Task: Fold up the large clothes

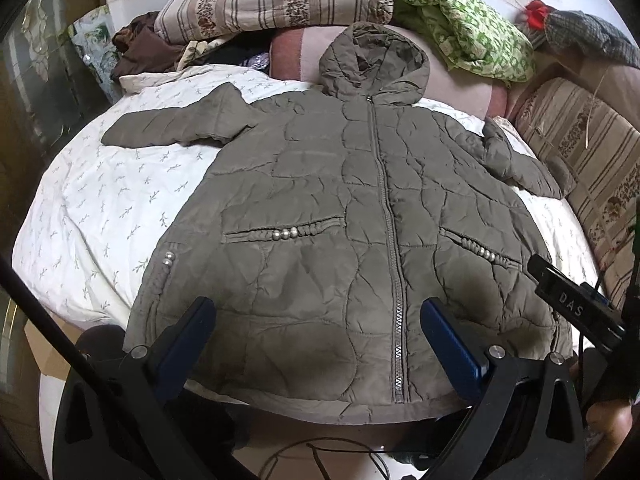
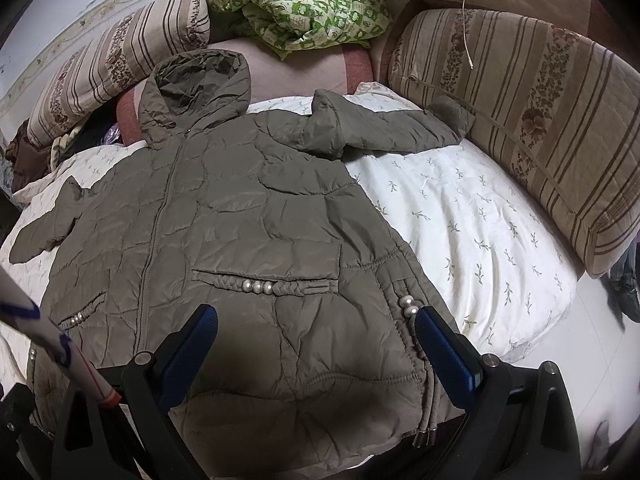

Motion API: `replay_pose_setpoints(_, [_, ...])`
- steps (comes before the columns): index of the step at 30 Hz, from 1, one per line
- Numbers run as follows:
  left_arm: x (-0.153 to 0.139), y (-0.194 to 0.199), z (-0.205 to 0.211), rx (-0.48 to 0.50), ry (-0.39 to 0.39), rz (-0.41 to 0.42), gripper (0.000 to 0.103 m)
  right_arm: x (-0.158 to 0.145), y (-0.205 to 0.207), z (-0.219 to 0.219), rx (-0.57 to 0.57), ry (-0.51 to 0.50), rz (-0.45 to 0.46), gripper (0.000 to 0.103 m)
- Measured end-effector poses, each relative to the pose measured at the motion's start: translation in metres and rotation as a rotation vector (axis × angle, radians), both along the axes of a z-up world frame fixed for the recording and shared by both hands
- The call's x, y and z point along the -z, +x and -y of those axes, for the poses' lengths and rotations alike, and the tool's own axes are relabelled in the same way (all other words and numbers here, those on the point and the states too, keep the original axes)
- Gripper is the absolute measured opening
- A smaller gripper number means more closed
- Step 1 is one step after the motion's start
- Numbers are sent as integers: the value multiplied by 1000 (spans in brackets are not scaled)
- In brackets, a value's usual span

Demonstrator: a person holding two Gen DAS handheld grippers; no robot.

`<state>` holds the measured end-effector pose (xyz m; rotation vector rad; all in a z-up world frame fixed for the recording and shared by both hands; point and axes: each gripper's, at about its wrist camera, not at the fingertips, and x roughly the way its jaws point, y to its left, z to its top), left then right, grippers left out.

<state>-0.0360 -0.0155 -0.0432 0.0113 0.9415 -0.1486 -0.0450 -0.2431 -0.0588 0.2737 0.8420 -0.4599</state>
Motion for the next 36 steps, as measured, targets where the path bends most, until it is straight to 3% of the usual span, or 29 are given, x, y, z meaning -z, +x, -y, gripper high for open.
replay_pose_setpoints(36, [11, 8, -14, -40, 30, -15, 102, 13, 2, -16, -29, -20, -42, 101])
